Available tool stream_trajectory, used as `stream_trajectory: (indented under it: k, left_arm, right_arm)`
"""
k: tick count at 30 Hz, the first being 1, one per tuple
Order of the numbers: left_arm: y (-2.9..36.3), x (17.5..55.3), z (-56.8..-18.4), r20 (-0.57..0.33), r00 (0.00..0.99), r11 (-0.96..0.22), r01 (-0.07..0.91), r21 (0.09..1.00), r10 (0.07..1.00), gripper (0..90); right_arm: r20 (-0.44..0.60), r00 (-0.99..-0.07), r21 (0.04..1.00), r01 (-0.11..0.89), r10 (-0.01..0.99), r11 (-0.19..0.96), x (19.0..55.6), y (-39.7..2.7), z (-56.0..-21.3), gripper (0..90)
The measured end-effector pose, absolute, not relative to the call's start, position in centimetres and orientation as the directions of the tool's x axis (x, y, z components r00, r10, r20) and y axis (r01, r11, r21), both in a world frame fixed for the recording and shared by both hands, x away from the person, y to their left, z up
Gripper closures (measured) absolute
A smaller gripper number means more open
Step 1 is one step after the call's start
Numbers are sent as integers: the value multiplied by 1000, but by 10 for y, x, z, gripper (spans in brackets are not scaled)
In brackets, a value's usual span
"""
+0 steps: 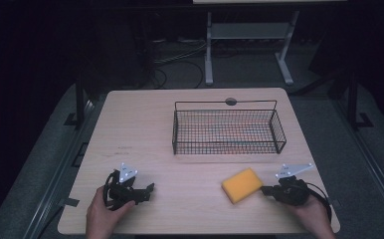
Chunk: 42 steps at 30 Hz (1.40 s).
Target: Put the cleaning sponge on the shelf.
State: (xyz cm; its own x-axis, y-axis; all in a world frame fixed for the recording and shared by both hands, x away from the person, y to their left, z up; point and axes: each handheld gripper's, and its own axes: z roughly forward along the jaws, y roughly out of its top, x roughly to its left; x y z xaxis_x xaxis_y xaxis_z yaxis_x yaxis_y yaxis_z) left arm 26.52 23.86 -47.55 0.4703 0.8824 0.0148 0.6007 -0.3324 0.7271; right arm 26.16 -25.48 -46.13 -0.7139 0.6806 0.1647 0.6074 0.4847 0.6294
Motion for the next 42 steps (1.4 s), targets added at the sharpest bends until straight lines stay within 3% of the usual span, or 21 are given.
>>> stream_trajectory:
  k: [42]
  left_arm:
    - [239,264,-475,14,469,-332,604,725,883,128]
  right_arm:
    - [138,-721,644,586,679,492,299,-244,-459,897]
